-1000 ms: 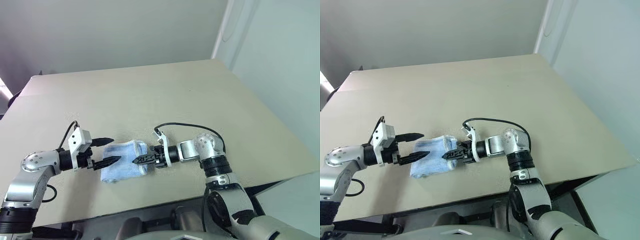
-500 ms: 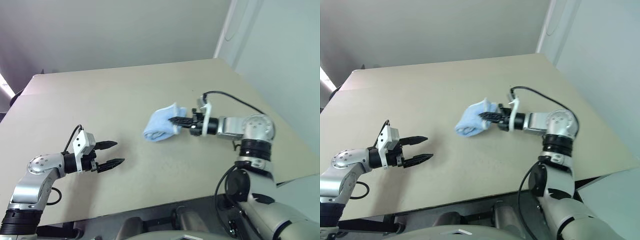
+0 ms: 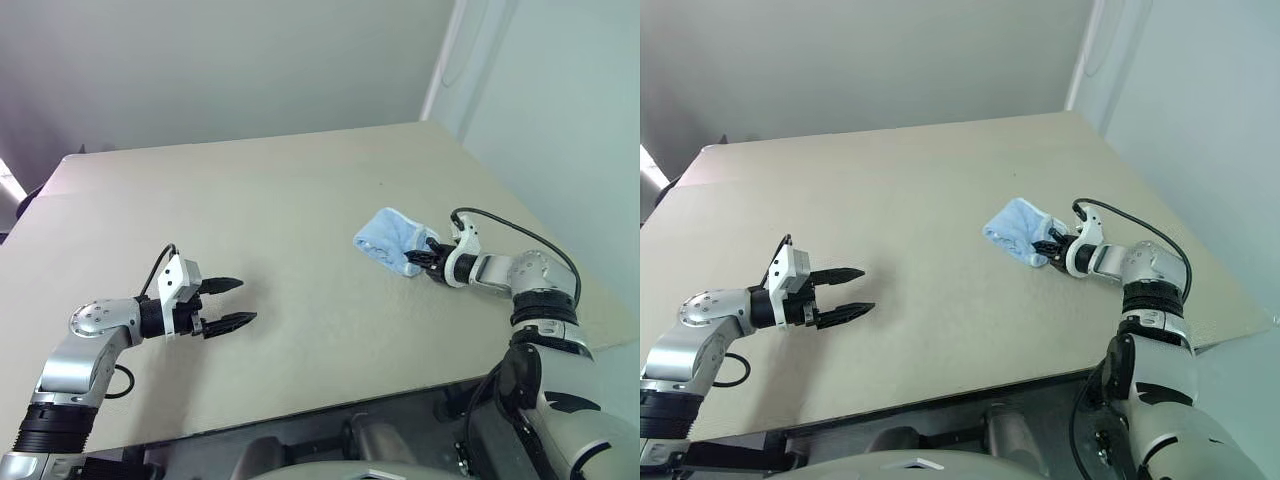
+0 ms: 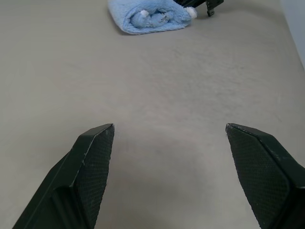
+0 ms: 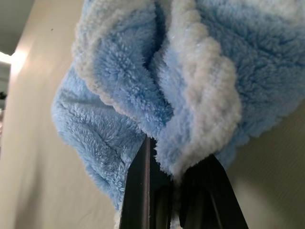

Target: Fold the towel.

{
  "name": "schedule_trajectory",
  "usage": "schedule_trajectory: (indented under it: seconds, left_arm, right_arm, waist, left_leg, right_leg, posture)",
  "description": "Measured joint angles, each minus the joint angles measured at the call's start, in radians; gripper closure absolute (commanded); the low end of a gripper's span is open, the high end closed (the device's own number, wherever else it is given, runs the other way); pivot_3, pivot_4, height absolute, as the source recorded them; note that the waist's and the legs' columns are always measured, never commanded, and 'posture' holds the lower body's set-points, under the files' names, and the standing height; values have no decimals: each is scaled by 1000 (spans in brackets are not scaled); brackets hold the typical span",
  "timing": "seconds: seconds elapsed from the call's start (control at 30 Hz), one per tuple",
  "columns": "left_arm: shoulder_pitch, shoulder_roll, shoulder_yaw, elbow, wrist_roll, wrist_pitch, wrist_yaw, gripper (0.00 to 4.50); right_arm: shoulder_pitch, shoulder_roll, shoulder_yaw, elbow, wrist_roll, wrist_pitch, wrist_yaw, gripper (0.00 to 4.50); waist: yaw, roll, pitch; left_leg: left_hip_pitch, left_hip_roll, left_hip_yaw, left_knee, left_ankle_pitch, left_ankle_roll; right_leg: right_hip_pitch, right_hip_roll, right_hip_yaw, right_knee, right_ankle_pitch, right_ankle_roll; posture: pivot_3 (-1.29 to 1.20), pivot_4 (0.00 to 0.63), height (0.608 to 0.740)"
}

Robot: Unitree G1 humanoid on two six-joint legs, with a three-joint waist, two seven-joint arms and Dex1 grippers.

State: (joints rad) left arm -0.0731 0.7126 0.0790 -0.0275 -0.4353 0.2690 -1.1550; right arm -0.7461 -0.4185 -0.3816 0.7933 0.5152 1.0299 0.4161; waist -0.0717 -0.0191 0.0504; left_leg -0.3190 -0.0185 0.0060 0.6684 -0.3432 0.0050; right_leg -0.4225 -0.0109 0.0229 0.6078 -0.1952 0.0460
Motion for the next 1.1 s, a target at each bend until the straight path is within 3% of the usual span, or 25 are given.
schedule_trajectory:
  seconds: [0.1,0.2,0.5,0.73,0.93,1.1]
  left_arm:
    - [2,0,-1,21,9,-2,0,543]
    - [11,0,-1,27,9,-1,-1,543]
    - [16,4,-1,27,9,6,-3,543]
    - [20,20,10,35,9,8,-15,543]
    - [13,25,14,57,9,9,-20,543]
    - [-2,25,14,66,10,8,-20,543]
  right_arm:
    - [1,8,-3,38,-6,-77,-13,4459]
    - [2,9,-16,56,-4,-97,-16,3725]
    - [-6,-6,-32,25,48,-7,53,749]
    - [50,-109,14,-58,76,123,180,749]
    - [100,-256,125,-109,38,118,341,749]
    - [104,-309,131,-191,40,108,422,749]
  waist:
    - [-1,1,0]
    - [0,1,0]
    - [3,-3,-2]
    - [18,1,-1]
    - [33,3,0]
    - [27,5,2]
  left_leg:
    - [3,2,-2,0,0,0]
    - [2,1,-1,1,0,0]
    - [-2,-1,-1,-2,0,0]
    - [-5,-1,-1,-3,0,0]
    - [-8,-3,0,-3,-1,1]
    - [-8,-1,0,-3,-1,1]
  right_leg:
    - [11,0,-2,-15,1,2]
    - [14,-4,-1,-18,2,4]
    - [6,-6,-1,-14,6,10]
    - [-4,-5,-2,-13,8,12]
    - [-6,-7,-2,-14,7,14]
    - [-7,-4,-1,-14,7,14]
  posture:
    - [0,0,740]
    - [0,0,740]
    - [0,0,740]
    - [0,0,740]
    - [0,0,740]
    - [0,0,740]
